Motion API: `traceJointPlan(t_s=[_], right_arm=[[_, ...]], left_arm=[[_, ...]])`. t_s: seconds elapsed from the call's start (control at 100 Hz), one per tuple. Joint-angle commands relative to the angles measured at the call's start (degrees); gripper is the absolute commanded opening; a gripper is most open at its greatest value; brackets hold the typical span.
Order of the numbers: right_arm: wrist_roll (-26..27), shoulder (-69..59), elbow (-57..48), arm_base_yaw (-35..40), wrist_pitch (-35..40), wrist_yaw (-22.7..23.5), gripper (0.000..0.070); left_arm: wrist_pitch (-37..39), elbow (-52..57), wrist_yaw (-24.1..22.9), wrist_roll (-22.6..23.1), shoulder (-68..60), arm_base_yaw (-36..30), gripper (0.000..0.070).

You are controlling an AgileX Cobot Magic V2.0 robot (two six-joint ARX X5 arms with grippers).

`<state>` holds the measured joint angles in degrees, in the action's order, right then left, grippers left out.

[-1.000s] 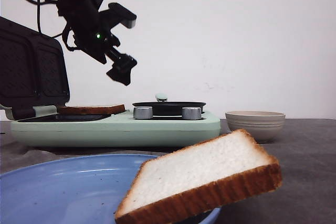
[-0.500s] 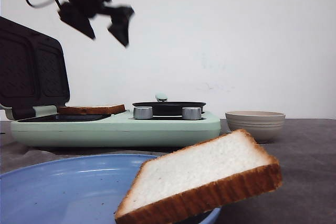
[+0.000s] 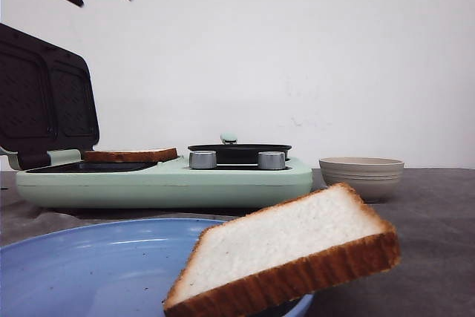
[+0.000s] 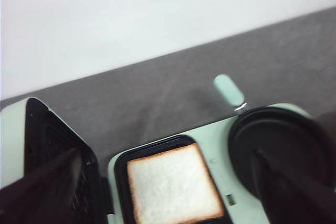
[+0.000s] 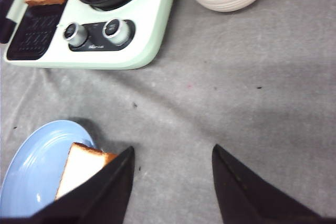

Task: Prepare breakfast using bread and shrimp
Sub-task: 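Open the left gripper and raise it away from the grill, then lower the right gripper and grasp the second bread slice on the plate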

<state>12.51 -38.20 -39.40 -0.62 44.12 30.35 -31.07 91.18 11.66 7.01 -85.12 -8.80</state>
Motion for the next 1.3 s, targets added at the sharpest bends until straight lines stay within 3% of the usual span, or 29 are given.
traceJointPlan(t_s=[0.0, 0.43, 0.56, 0.71, 0.83, 1.02, 1.291], right_arm=[[1.0, -0.3, -0.8, 0.1, -0.2, 0.4, 0.0290], [4.0, -0.8, -0.7, 0.8, 1.7, 6.5, 0.0296], [5.8, -2.5, 0.5, 3.3, 1.8, 9.3, 0.0353], [7.6, -4.9, 4.3, 8.5, 0.6, 10.2, 0.0354], [11.8, -5.6, 8.3, 13.0, -3.3, 10.4, 0.0354], [23.5, -6.7, 14.4, 21.8, -15.3, 11.6, 0.0360], [26.9, -11.6, 17.0, 31.5, -21.6, 7.1, 0.0385]], left_arm=[[0.4, 0.0, 2.0, -0.7, 1.7, 0.6, 0.0551], [7.5, -24.2, 3.6, -4.7, 23.5, 3.0, 0.0555], [8.3, -31.0, 3.7, -6.8, 29.8, 3.0, 0.0556], [7.1, -36.2, 3.6, -7.6, 35.8, 3.0, 0.0557], [4.7, -38.3, 3.5, -7.7, 39.4, 3.0, 0.0556], [3.8, -42.0, 3.5, -8.2, 44.2, 3.0, 0.0556], [1.4, -44.7, 3.4, -8.1, 49.2, 3.0, 0.0556]])
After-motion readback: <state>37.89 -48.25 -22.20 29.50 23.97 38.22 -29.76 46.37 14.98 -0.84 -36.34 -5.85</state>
